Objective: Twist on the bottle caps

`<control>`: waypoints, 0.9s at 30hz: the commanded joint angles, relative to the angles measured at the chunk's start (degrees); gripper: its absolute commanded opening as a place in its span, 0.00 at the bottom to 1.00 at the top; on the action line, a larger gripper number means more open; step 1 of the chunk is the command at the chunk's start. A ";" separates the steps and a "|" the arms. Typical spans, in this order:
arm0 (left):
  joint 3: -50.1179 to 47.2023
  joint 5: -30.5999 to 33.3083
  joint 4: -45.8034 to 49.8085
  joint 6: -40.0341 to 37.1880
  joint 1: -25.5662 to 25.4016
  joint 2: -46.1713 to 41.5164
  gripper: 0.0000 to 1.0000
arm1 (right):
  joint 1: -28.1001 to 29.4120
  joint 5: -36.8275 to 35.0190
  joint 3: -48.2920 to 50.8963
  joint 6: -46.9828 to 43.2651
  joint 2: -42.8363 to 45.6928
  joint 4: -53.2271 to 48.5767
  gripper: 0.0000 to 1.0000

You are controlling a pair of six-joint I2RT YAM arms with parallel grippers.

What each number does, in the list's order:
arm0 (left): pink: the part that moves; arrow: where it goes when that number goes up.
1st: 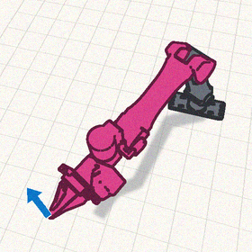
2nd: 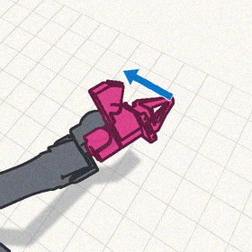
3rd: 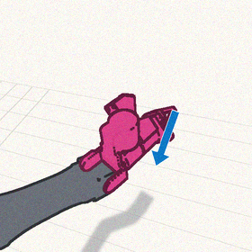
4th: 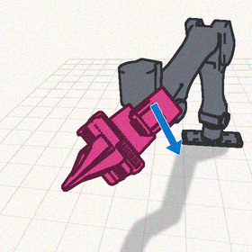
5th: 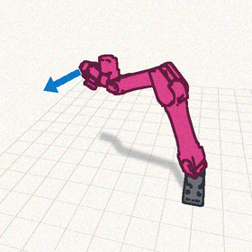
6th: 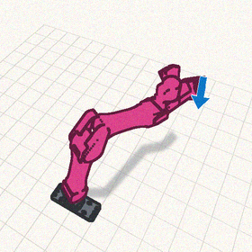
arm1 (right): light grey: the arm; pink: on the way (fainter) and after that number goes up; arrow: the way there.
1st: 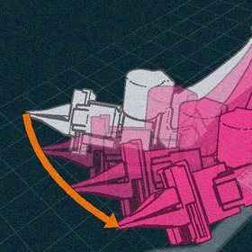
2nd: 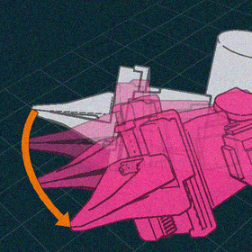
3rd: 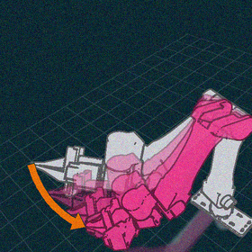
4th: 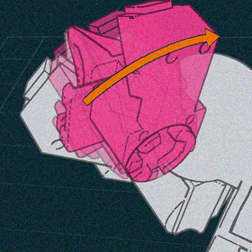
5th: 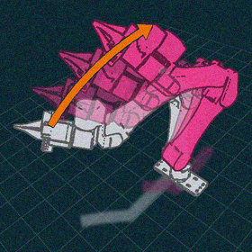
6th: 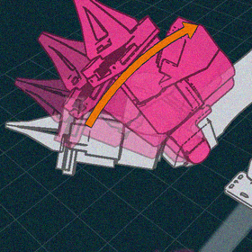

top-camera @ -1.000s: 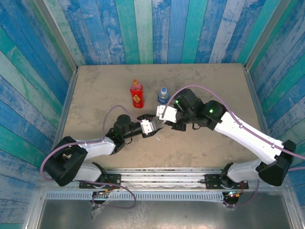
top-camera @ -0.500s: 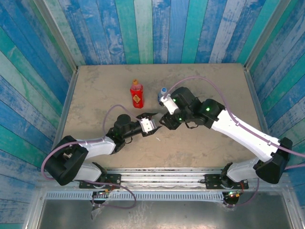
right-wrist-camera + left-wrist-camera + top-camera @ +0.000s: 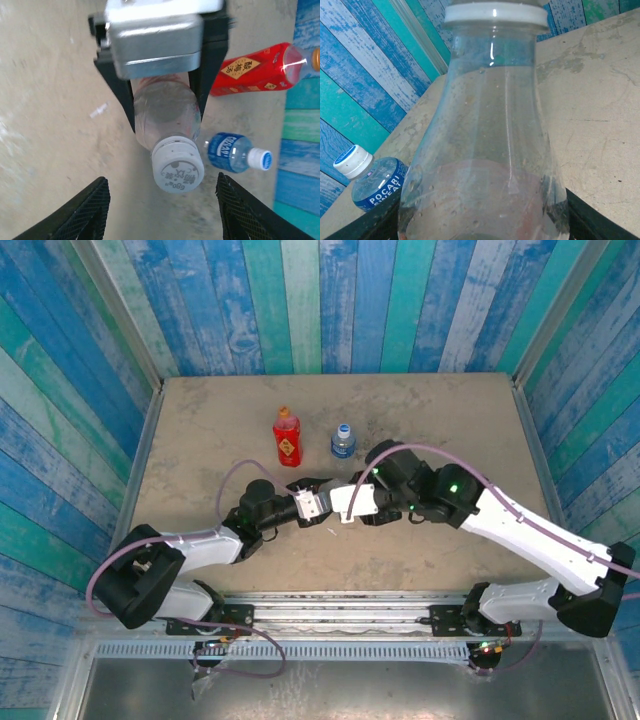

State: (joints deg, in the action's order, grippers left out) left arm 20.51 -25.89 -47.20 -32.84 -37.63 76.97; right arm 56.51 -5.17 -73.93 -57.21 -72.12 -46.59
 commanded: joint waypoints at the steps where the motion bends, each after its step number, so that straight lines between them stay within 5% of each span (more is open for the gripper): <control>1: -1.36 -1.00 4.57 0.50 -0.34 -0.81 0.64 | 2.00 -9.05 1.35 -13.80 -0.76 2.79 0.56; 9: -1.31 -1.18 4.83 0.32 -0.34 -0.85 0.64 | 2.33 -9.15 0.19 -12.67 -3.79 3.31 0.48; 18: -1.36 -0.96 4.74 0.49 -0.34 -1.03 0.64 | 2.02 -6.21 -1.56 -5.64 -4.89 1.38 0.13; 24: -1.65 -0.06 4.05 0.82 -0.34 -1.02 0.63 | 1.58 -1.84 -0.91 19.53 -4.09 7.12 0.01; 27: -1.52 -0.03 3.79 0.85 -0.34 -0.67 0.63 | 1.10 -1.51 -1.87 47.32 -4.62 11.52 0.01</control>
State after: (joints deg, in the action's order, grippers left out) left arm 20.18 -25.80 -47.13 -33.21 -37.56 76.75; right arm 57.74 -10.13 -74.11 -37.28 -76.77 -43.11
